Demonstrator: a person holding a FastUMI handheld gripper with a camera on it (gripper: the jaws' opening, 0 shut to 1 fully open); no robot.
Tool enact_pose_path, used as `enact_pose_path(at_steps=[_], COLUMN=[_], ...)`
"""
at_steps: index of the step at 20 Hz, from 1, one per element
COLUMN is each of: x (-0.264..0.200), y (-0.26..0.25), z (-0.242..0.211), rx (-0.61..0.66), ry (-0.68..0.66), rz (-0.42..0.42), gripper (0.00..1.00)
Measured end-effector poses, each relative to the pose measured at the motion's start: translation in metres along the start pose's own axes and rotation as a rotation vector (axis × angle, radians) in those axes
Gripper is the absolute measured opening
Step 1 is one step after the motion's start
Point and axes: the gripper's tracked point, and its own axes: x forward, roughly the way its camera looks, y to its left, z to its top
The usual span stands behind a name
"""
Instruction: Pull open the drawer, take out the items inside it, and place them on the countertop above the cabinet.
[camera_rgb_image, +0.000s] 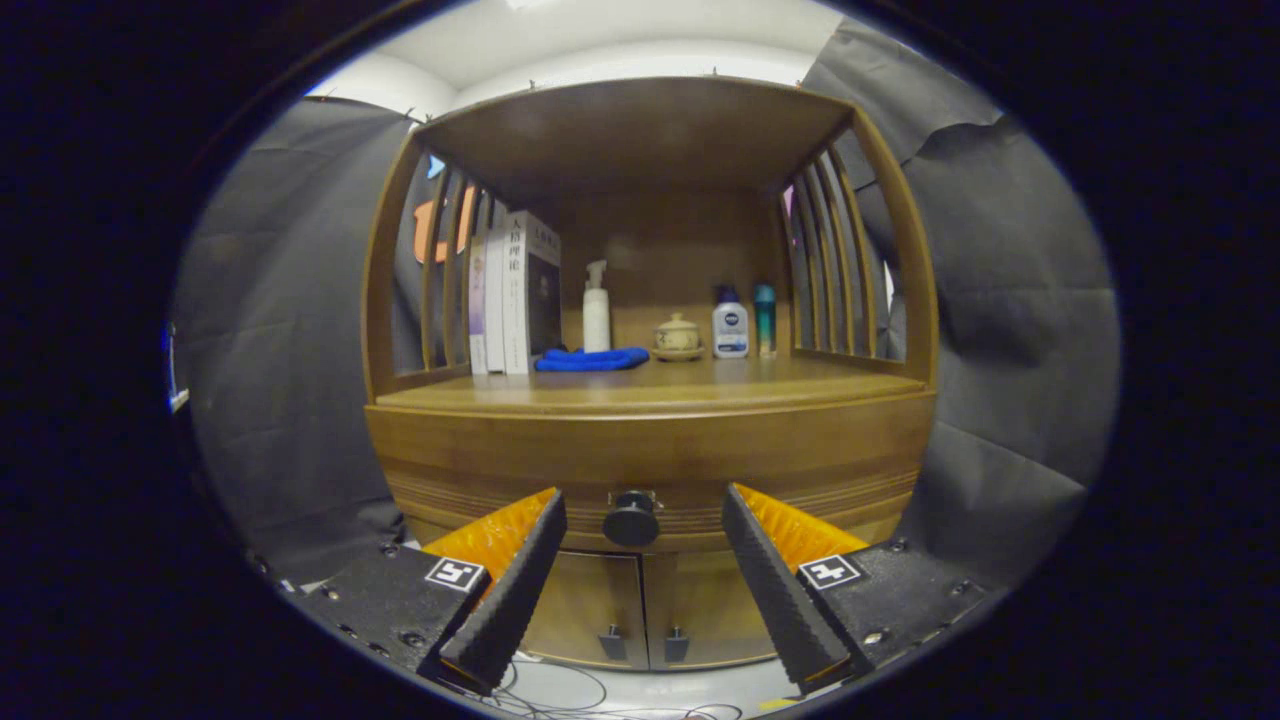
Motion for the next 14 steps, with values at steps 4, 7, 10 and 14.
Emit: enact_pose_path(at_steps=[4,7,10,14], x=[0.042,0.062,0.067,0.066], y=[-0.007,-0.010,-0.006,-0.001], z=[-0.018,-0.028,-0.028,-0.030], rx=[-0.022,-0.037,-0.045,-0.016], ry=[0.032,0.053,0.047,0.045], rz=[-0.037,-0.062,-0.067,-0.083], gripper=[0.93,0.83,0.70,0.56])
